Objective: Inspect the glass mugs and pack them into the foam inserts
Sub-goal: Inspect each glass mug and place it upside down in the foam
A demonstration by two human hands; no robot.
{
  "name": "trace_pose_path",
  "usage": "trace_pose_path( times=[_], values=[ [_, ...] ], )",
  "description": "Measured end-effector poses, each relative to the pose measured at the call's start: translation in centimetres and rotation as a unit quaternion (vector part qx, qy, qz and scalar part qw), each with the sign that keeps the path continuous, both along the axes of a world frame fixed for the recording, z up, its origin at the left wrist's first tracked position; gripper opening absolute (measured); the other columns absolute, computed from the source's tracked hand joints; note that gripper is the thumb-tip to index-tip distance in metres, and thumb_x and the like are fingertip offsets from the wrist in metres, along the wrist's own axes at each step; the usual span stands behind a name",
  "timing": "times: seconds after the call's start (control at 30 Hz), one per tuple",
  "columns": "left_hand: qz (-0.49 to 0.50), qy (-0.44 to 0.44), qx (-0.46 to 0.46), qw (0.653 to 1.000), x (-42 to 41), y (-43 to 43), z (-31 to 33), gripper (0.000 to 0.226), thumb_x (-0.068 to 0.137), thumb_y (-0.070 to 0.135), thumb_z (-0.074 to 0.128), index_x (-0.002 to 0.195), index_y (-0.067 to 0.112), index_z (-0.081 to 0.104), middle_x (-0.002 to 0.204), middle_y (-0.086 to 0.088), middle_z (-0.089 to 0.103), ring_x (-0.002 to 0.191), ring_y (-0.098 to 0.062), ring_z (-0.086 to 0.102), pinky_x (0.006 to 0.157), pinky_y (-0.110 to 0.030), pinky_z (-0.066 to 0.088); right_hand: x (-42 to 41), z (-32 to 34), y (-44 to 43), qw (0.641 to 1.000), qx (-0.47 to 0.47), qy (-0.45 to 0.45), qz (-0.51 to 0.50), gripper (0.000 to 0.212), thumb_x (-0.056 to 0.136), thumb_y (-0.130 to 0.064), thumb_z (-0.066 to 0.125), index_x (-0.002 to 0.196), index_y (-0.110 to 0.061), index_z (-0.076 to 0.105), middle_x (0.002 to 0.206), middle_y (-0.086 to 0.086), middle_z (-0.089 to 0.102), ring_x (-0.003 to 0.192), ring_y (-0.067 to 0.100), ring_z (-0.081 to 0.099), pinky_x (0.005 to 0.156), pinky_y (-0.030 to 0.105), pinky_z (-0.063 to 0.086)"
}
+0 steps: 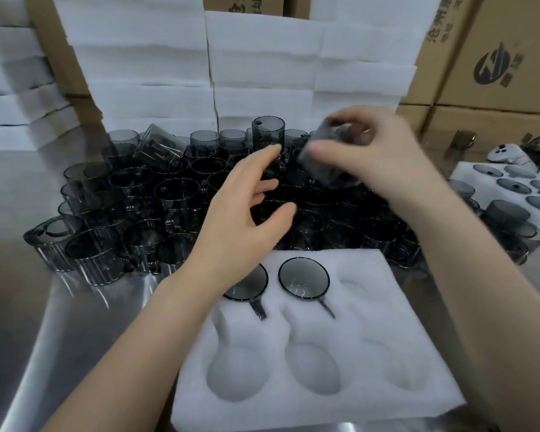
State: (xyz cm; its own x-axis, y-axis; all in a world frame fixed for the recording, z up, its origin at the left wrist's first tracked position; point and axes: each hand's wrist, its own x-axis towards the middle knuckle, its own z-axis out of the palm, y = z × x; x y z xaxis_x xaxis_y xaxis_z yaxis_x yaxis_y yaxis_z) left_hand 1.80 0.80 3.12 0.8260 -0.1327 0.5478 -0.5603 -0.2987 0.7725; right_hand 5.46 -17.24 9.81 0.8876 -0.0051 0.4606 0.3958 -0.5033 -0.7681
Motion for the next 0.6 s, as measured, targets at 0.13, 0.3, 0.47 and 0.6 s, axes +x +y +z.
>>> trace_pose_path(
  times=[0.13, 0.3, 0.47, 0.6],
  values=[
    [-0.018, 0.006, 0.035, 0.999, 0.1, -0.3, -0.1, 0.089, 0.071, 0.036, 0.077, 0.148, 0.024, 0.033, 0.143, 0.009, 0.045, 0.129, -0.003, 0.048, 0.105, -0.028, 0.044, -1.3, -2.8, 3.4, 0.997, -0.042, 0.002, 0.064, 0.045, 0.066, -0.053, 0.071, 0.1, -0.026, 0.056, 0.102, -0.003, 0.06, 0.078, 0.001, 0.049, 0.071, 0.021, 0.037],
    [0.002, -0.005, 0.041, 0.999, 0.3, -0.3, 0.0, 0.072, 0.071, 0.023, 0.068, 0.139, 0.021, 0.045, 0.131, 0.004, 0.052, 0.124, -0.009, 0.051, 0.103, -0.036, 0.046, -1.1, -3.6, 2.1, 0.965, 0.104, 0.1, 0.218, 0.035, 0.081, -0.028, 0.07, 0.115, -0.024, 0.062, 0.102, -0.003, 0.066, 0.078, 0.007, 0.065, 0.062, 0.032, 0.056],
    [0.037, 0.007, 0.067, 0.997, 0.5, -0.2, 0.1, 0.066, 0.075, 0.027, 0.062, 0.139, 0.024, 0.047, 0.129, 0.008, 0.053, 0.115, 0.003, 0.05, 0.1, -0.013, 0.04, -0.7, -4.5, 1.5, 0.94, 0.138, 0.137, 0.281, 0.051, 0.081, -0.009, 0.072, 0.129, -0.014, 0.056, 0.124, 0.008, 0.063, 0.103, 0.036, 0.067, 0.073, 0.045, 0.06],
    [0.076, -0.001, 0.109, 0.991, 0.9, -0.2, -0.3, 0.07, 0.08, 0.024, 0.077, 0.142, 0.02, 0.046, 0.128, 0.011, 0.051, 0.11, 0.005, 0.045, 0.091, 0.005, 0.028, -0.7, -5.0, 1.9, 0.94, 0.154, 0.151, 0.263, 0.041, 0.078, -0.01, 0.077, 0.112, -0.014, 0.055, 0.114, 0.007, 0.063, 0.077, 0.019, 0.069, 0.06, 0.032, 0.057]
  ],
)
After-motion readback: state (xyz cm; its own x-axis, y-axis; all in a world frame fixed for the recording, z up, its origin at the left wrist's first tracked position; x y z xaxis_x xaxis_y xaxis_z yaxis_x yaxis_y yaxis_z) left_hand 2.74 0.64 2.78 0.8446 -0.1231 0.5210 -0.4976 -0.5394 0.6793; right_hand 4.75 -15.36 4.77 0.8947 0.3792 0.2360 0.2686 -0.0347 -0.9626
